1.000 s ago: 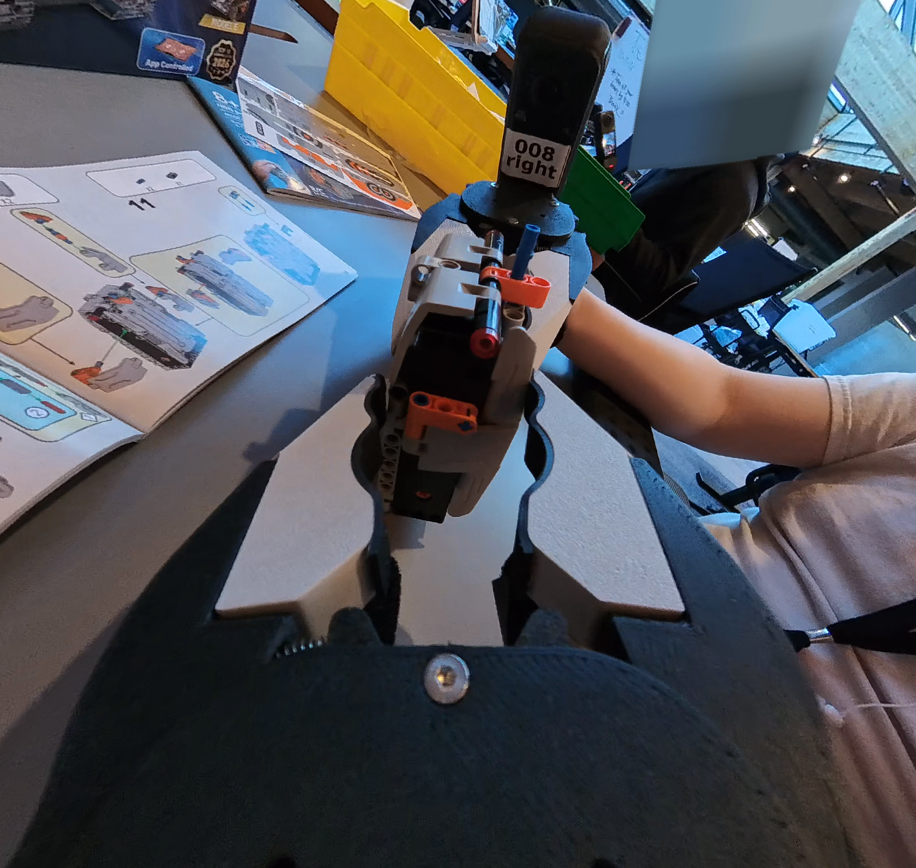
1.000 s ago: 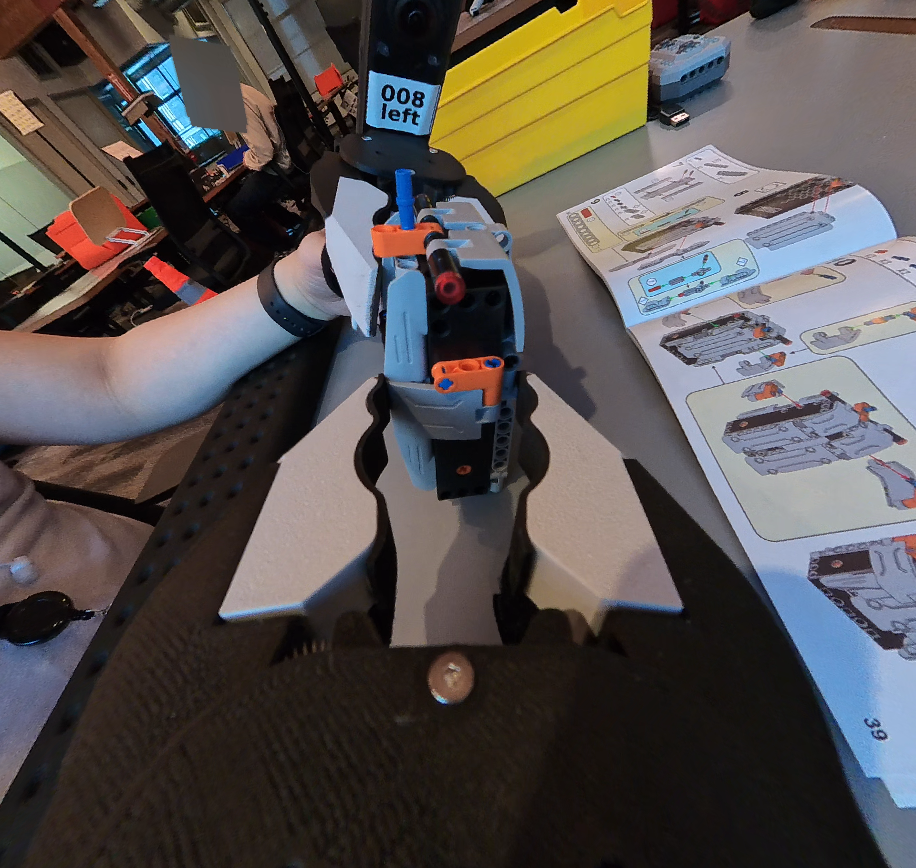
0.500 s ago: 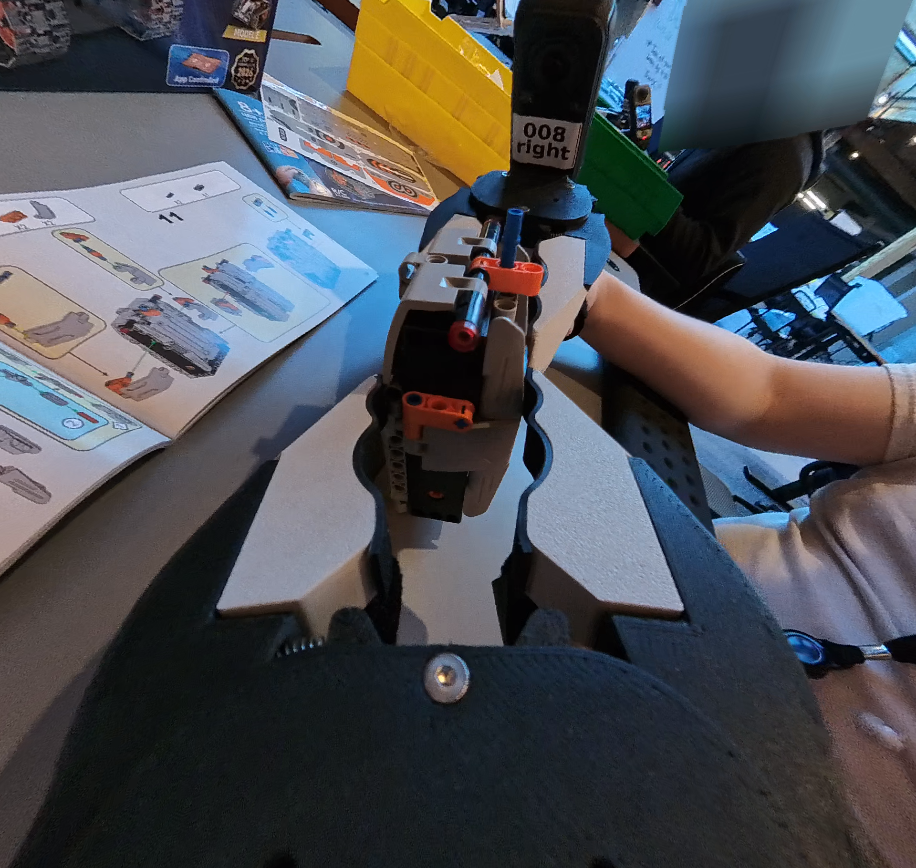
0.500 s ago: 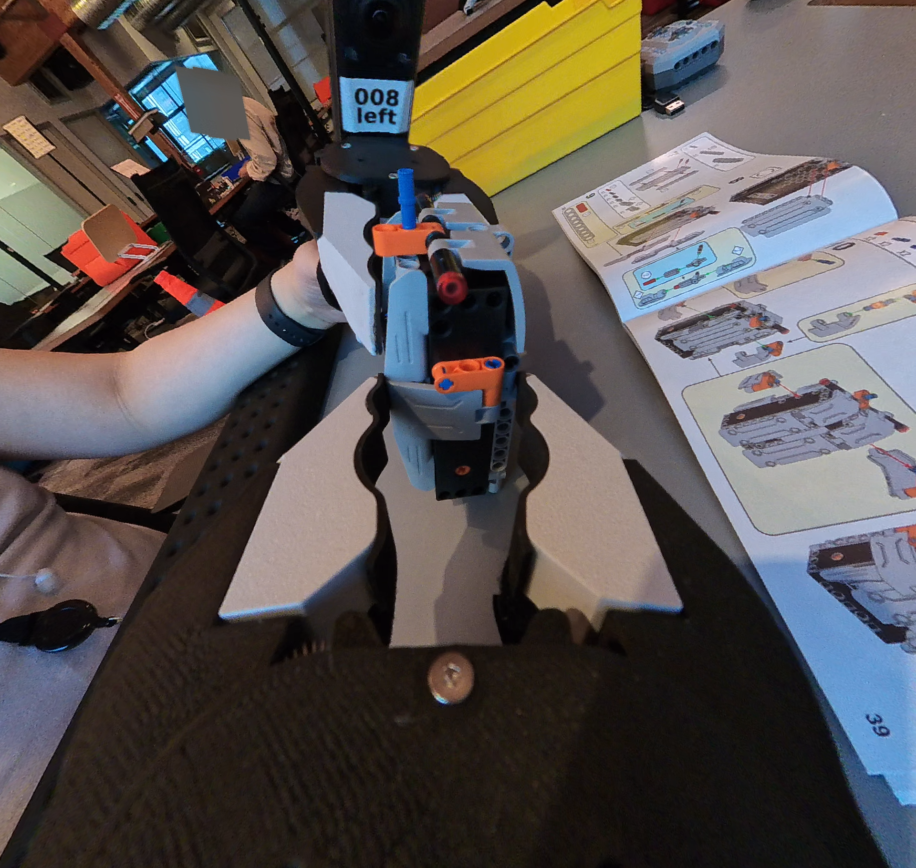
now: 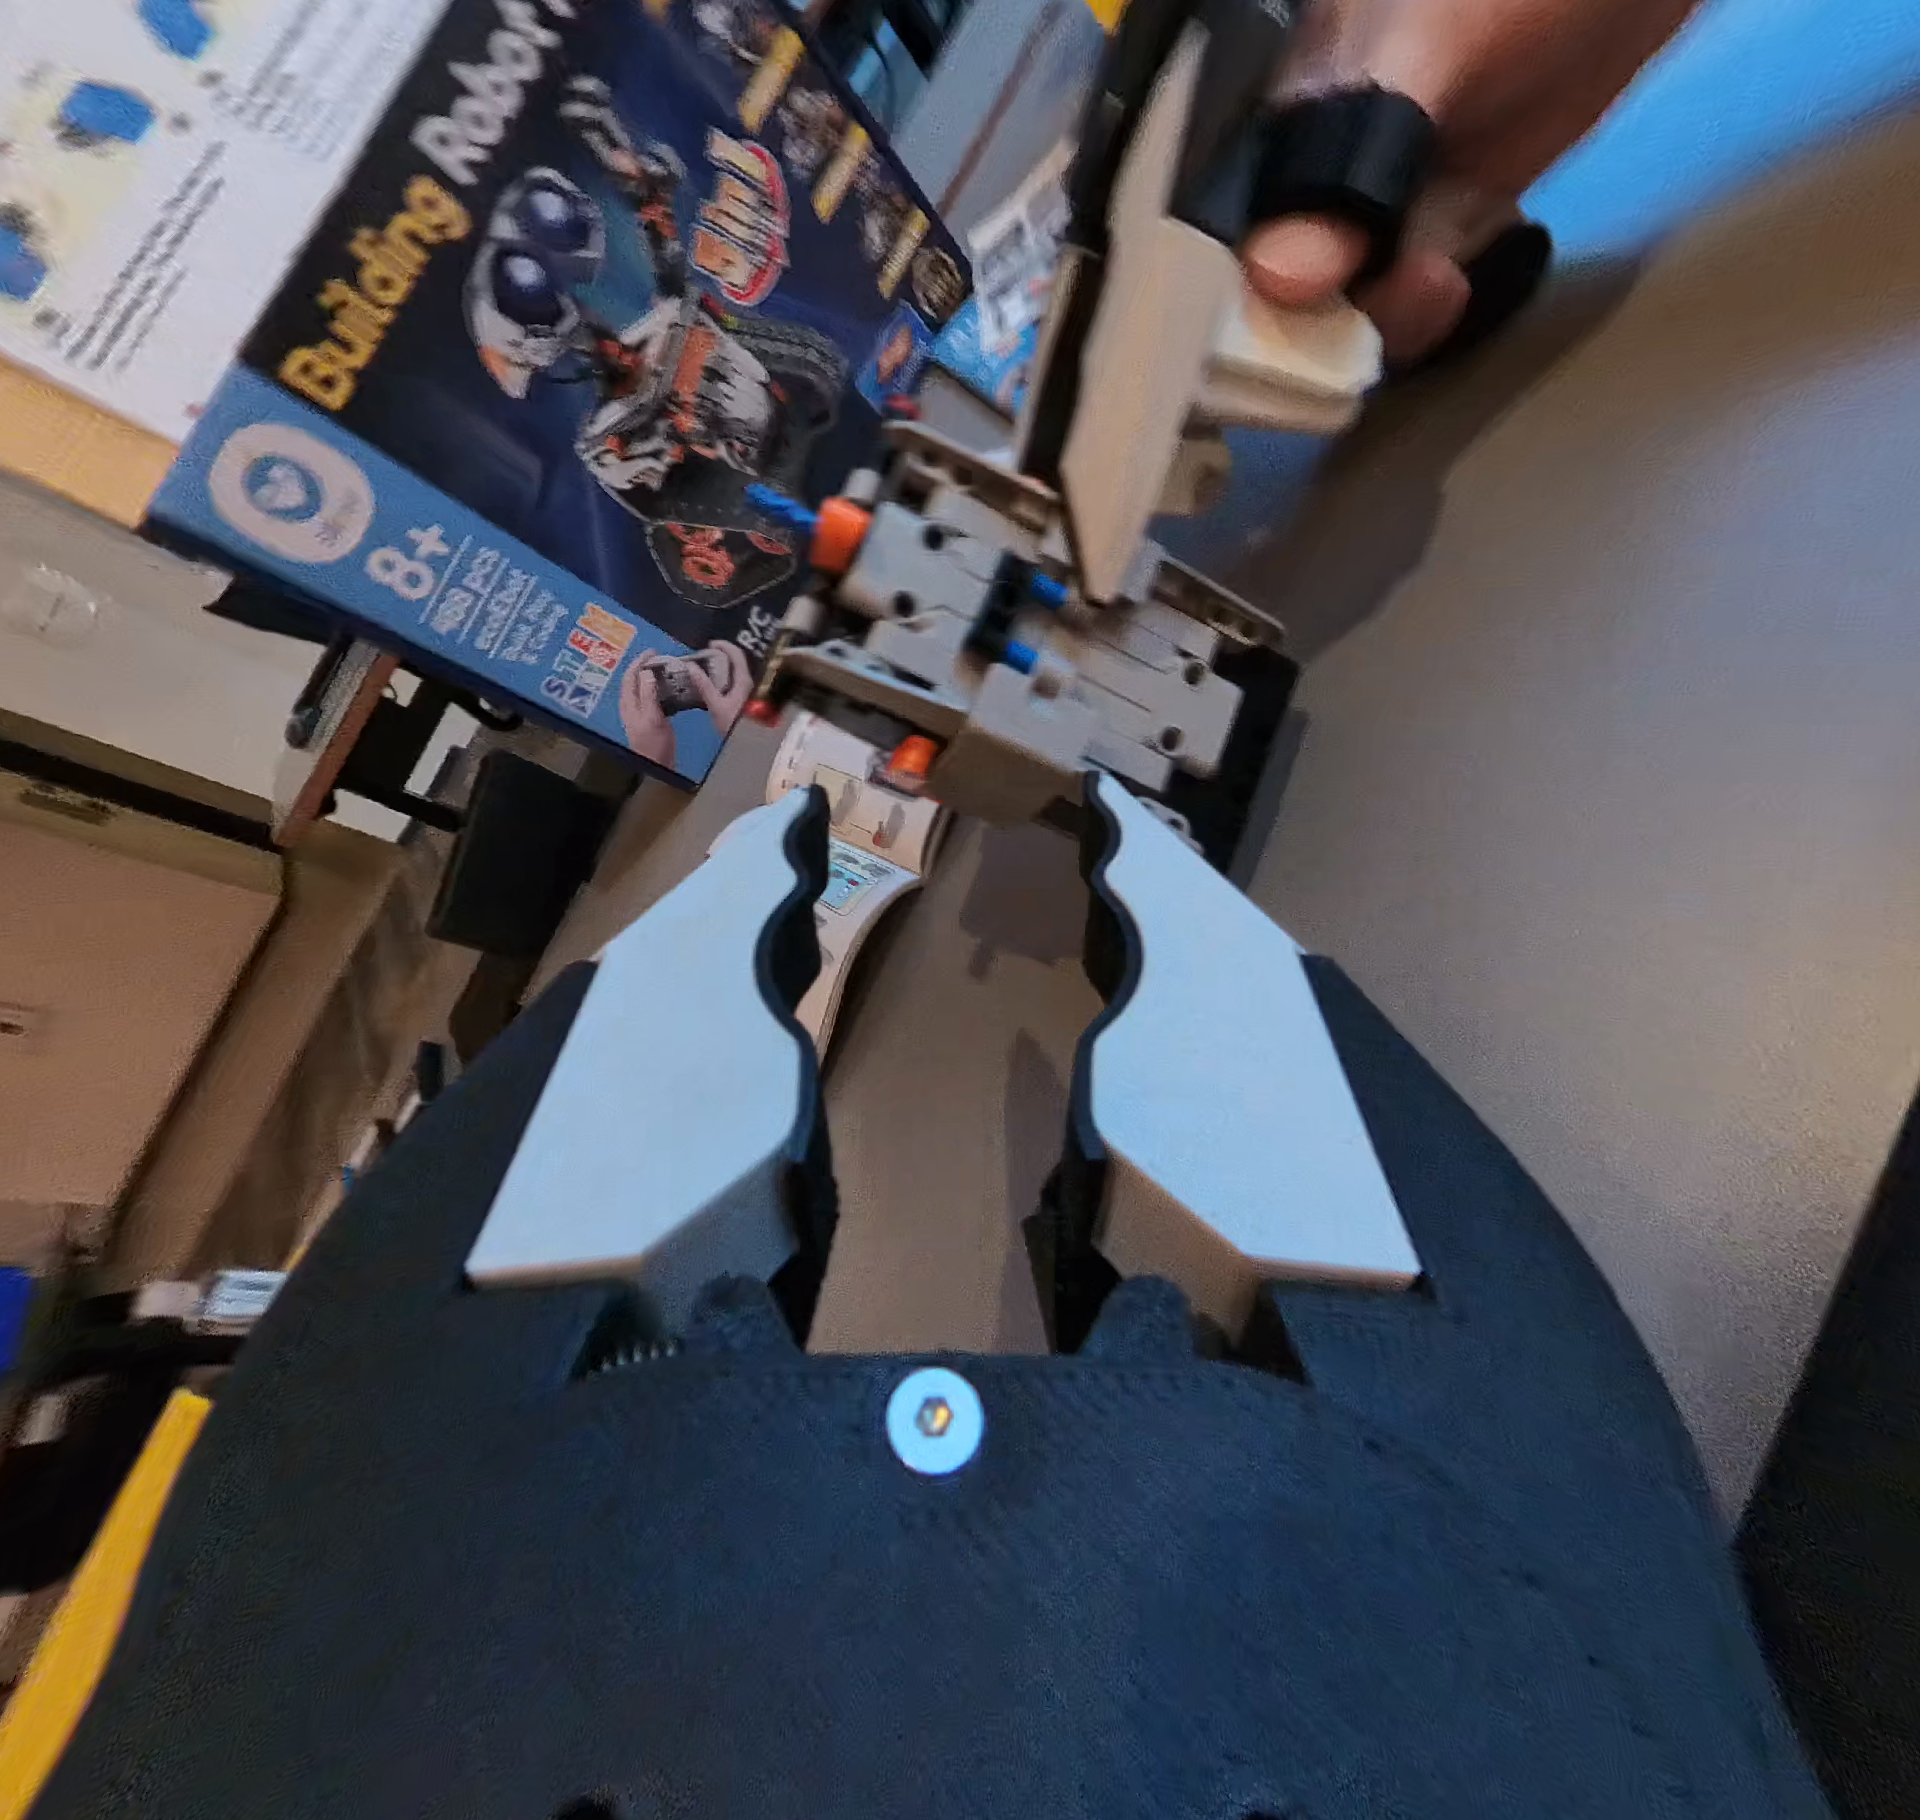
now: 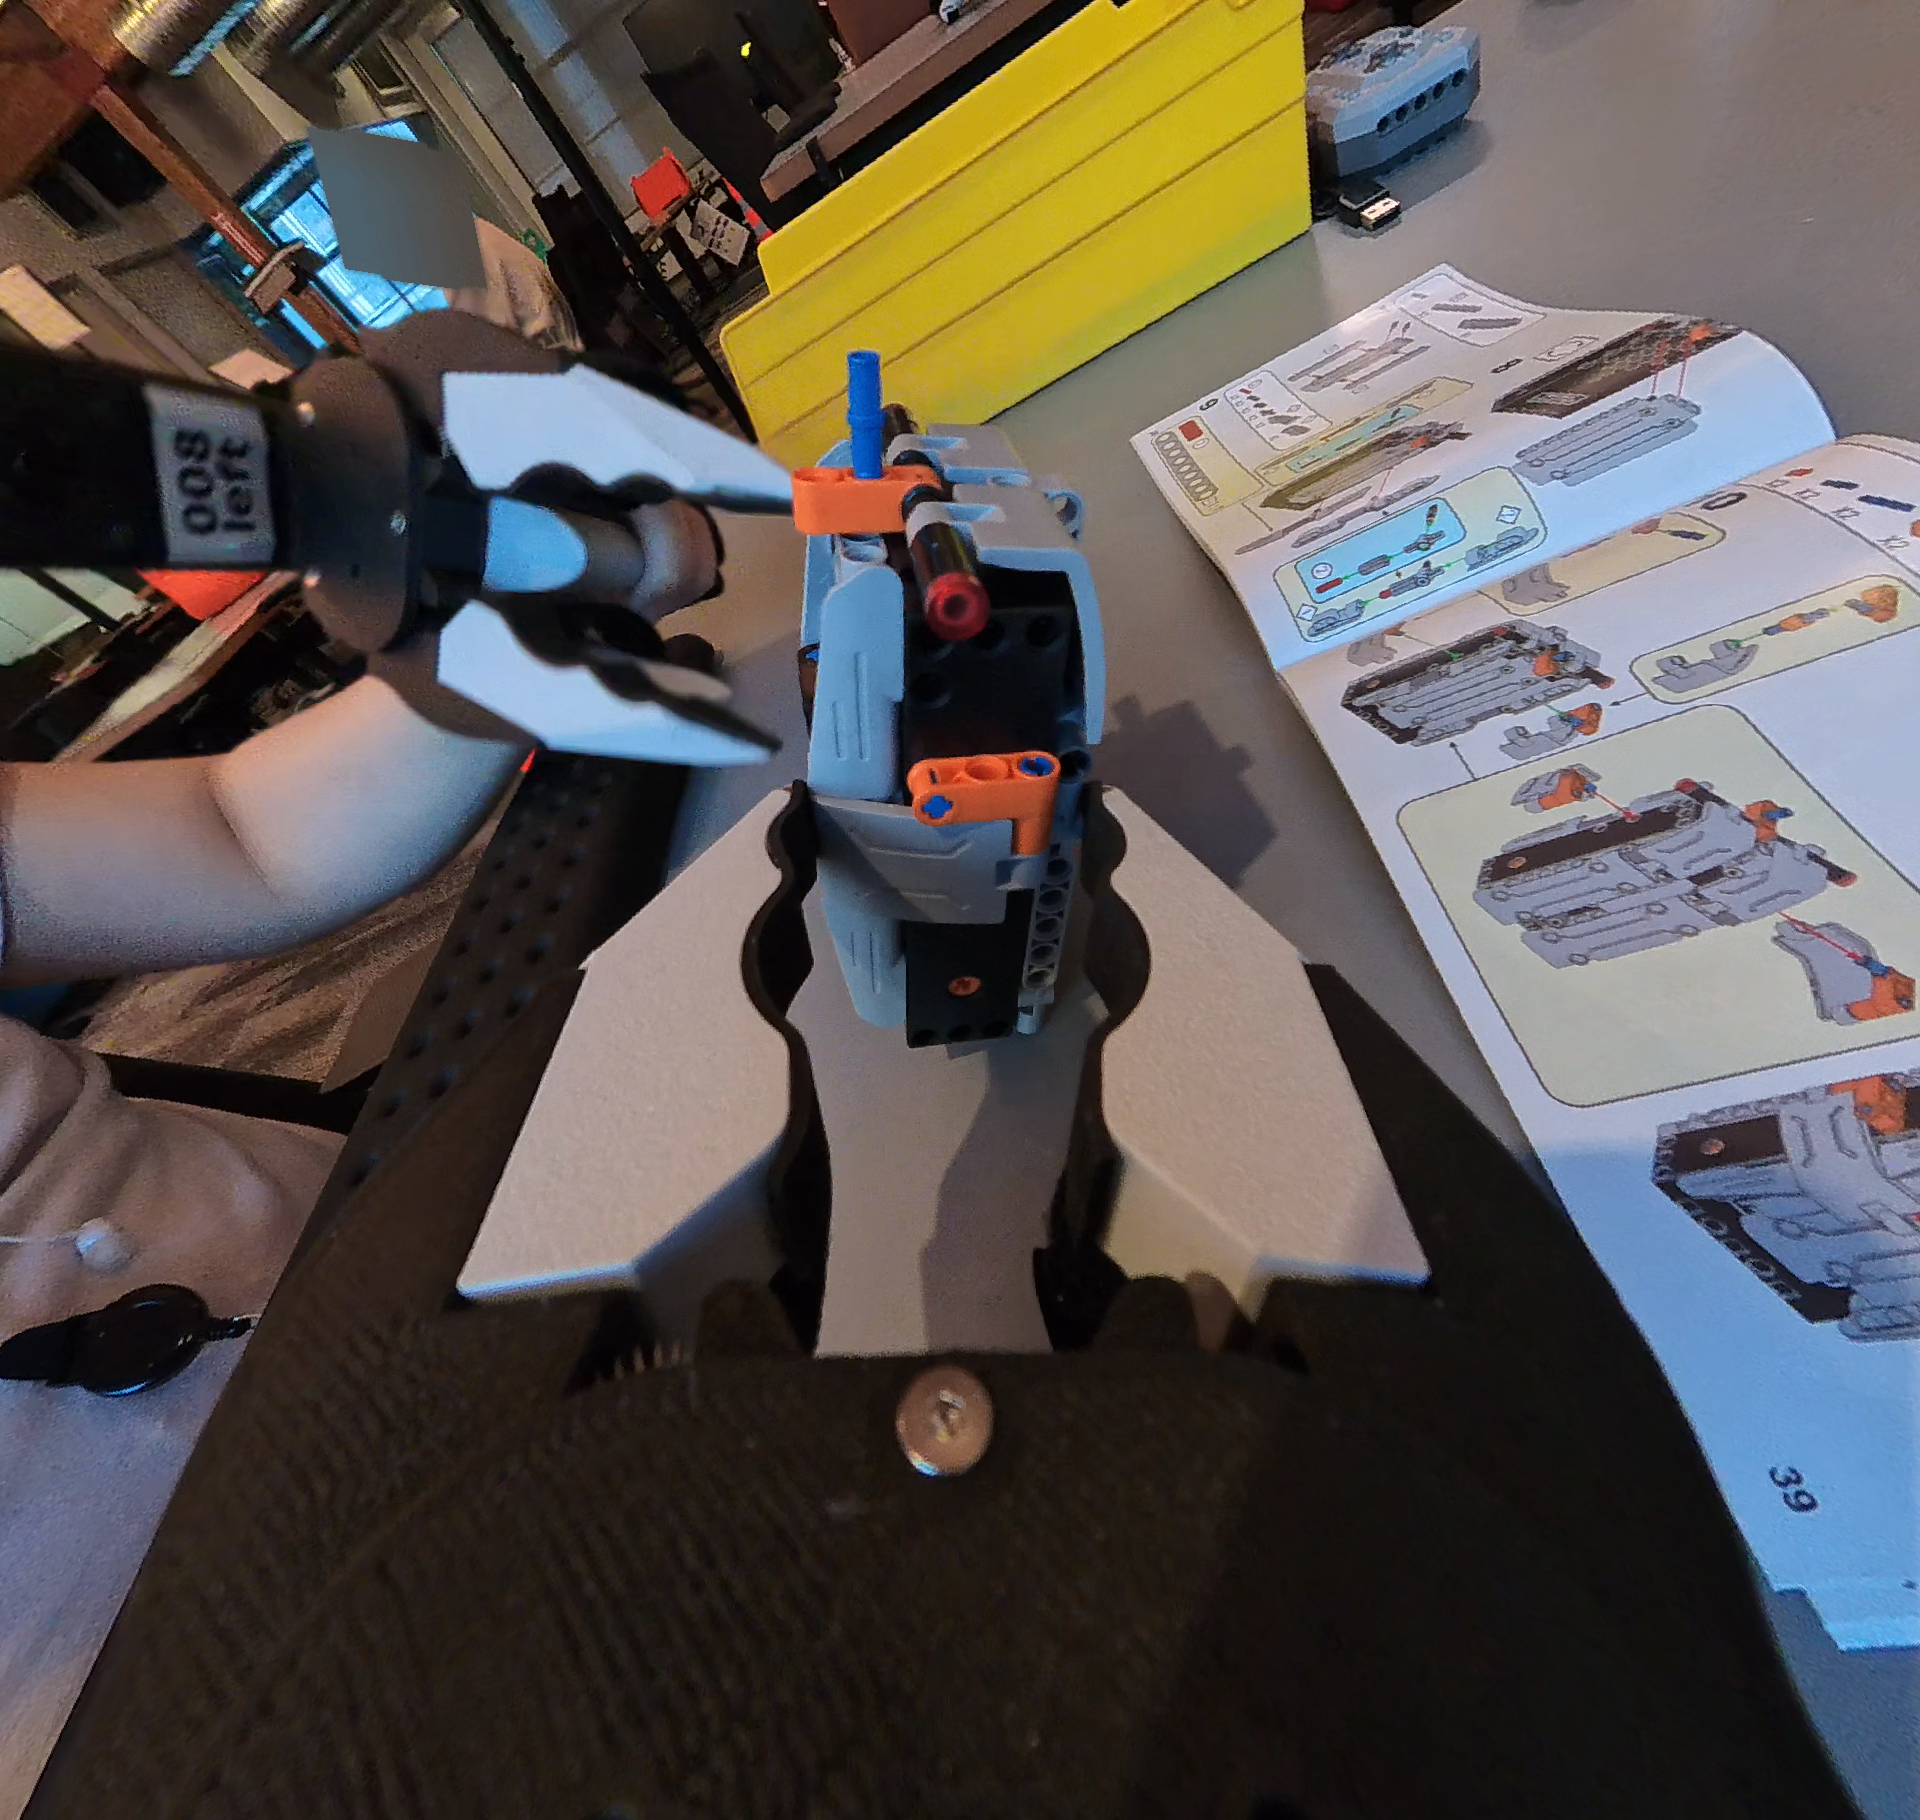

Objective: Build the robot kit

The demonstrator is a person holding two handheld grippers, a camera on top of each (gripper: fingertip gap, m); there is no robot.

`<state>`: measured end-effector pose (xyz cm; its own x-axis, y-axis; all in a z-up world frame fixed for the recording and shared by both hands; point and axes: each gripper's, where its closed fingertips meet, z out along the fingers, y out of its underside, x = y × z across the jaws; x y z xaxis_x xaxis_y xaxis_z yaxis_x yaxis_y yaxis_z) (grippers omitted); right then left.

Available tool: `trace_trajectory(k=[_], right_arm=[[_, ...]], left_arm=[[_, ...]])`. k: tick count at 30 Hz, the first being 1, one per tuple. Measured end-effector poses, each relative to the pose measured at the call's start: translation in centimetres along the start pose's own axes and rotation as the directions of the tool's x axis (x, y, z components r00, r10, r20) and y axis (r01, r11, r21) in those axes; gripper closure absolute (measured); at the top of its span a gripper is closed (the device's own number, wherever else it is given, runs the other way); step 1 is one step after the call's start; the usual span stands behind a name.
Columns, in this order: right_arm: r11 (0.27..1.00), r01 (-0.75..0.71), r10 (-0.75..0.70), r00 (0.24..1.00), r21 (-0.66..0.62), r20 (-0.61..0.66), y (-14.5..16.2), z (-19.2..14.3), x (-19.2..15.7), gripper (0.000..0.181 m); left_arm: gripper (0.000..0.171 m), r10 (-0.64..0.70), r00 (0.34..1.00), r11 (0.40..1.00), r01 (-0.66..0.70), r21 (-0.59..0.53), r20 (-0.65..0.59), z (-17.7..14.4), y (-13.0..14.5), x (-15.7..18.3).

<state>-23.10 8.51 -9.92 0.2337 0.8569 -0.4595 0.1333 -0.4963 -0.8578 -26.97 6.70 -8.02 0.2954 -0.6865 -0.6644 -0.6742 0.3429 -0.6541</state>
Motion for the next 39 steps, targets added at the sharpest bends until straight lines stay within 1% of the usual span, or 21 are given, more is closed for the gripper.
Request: trace_trajectory(k=[1,3,5,7,9,10,13,18,29,30,36,39], right_arm=[[1.0,0.0,0.0,1.0,-0.002,-0.001,0.0,0.0,0.0,0.131],[1.0,0.008,-0.008,1.0,-0.005,-0.005,0.0,0.0,0.0,0.131],[1.0,0.013,-0.013,1.0,-0.008,-0.008,0.0,0.0,0.0,0.131],[1.0,0.018,-0.018,1.0,-0.01,-0.013,0.0,0.0,-0.1,0.131],[1.0,0.022,-0.023,1.0,-0.012,-0.017,0.0,0.1,-0.1,0.13],[1.0,0.024,-0.024,1.0,-0.013,-0.018,0.0,0.1,-0.1,0.13],[0.999,0.034,-0.034,0.999,-0.019,-0.021,0.1,0.1,-0.2,0.13],[0.999,0.041,-0.042,0.999,-0.026,-0.021,0.1,0.1,-0.2,0.13],[0.999,0.044,-0.045,0.999,-0.026,-0.027,0.1,0.1,-0.2,0.13],[0.999,0.043,-0.044,0.999,-0.025,-0.027,0.1,0.1,-0.2,0.13],[0.999,0.044,-0.045,0.999,-0.025,-0.029,0.1,0.1,-0.1,0.13],[0.999,0.048,-0.048,0.998,-0.025,-0.031,0.1,0.1,-0.1,0.13]], left_arm=[[0.119,0.044,0.999,0.999,-0.044,-0.021,-0.008,0.2,-0.3,0.4],[0.121,0.15,0.989,0.988,-0.149,-0.025,0.008,0.3,-1.4,0.6],[0.127,0.272,0.962,0.962,-0.27,-0.049,0.03,0.7,-2.2,0.4],[0.129,0.346,0.938,0.936,-0.344,-0.073,0.005,1.3,-2.4,0.7],[0.131,0.354,0.934,0.931,-0.357,-0.079,-0.045,1.8,-2.2,1.3],[0.132,0.356,0.933,0.929,-0.359,-0.088,-0.049,2.0,-2.1,1.2],[0.141,0.375,0.926,0.921,-0.378,-0.092,-0.051,2.1,-2.2,1.2],[0.145,0.409,0.909,0.899,-0.416,-0.134,-0.078,2.1,-1.5,1.4],[0.148,0.434,0.896,0.884,-0.443,-0.151,-0.089,2.2,-1.6,1.2],[0.15,0.44,0.894,0.88,-0.449,-0.153,-0.088,2.2,-1.6,1.2],[0.15,0.48,0.874,0.857,-0.485,-0.174,-0.073,2.3,-1.5,1.1],[0.15,0.473,0.878,0.861,-0.478,-0.175,-0.073,2.3,-1.5,1.1]])
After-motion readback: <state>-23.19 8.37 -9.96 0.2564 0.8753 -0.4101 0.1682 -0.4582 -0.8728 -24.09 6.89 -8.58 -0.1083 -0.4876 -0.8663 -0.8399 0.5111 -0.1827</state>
